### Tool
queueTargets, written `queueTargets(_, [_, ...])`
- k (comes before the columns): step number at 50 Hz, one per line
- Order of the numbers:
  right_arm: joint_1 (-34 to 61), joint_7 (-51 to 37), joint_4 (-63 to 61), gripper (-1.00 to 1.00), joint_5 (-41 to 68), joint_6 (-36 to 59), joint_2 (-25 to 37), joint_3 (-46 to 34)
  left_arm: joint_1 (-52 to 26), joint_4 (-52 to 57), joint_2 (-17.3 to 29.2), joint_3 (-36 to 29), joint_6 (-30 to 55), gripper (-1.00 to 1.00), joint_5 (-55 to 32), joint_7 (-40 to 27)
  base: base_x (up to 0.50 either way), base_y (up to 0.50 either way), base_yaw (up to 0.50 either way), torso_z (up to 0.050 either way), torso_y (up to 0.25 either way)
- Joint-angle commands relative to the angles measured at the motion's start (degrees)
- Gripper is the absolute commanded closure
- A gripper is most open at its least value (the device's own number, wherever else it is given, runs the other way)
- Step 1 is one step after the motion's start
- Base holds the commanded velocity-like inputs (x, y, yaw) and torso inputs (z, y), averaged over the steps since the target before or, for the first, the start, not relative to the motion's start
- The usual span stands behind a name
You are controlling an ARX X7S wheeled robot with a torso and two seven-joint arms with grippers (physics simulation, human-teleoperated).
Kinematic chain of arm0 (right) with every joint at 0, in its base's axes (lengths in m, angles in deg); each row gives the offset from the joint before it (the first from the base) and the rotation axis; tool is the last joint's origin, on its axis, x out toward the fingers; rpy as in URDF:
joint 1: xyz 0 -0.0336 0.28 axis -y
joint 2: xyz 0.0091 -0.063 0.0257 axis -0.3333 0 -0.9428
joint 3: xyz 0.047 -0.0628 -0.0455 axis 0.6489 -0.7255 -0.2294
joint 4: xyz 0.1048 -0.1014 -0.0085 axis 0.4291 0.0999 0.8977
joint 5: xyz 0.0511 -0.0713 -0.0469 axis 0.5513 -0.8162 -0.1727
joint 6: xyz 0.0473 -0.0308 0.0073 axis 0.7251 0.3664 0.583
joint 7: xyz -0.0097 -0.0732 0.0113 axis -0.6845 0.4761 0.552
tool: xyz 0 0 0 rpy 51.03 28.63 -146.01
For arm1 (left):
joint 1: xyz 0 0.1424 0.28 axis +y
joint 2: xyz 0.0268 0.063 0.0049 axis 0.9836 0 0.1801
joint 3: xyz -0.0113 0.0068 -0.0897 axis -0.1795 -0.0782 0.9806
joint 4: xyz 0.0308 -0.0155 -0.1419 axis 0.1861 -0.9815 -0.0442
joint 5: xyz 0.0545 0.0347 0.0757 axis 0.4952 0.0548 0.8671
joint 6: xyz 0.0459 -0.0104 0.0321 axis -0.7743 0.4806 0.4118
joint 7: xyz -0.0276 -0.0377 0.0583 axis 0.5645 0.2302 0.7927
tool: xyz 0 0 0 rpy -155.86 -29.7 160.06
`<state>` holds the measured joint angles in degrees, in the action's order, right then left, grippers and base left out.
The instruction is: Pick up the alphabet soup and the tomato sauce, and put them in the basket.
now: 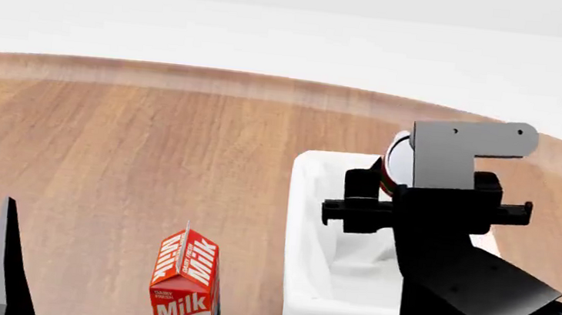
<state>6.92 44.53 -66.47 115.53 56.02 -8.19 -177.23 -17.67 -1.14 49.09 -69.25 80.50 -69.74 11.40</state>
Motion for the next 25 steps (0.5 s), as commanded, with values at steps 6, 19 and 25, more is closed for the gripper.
queueTargets(6, [-8.3,4.2,12.4,1.00,-1.9,-4.3,-6.2,0.6,0.8,-1.2,-0.1,0.0,-1.2,-1.00,0.3,0.3,0.00,0.00,0.00,0.000,0.000])
queueTargets(19, [-9.8,4.8,14.0,1.00,-1.4,-4.6,-6.6,1.0,1.4,-1.5,0.0,0.1,-1.7,-1.00,0.5,0.3,0.00,0.00,0.00,0.000,0.000])
queueTargets(25, [-10.4,5.1,14.7,1.00,-1.3,-4.7,-6.6,1.2,1.2,-1.6,-0.5,0.0,-1.1,-1.00,0.5,0.7,0.00,0.00,0.00,0.000,0.002])
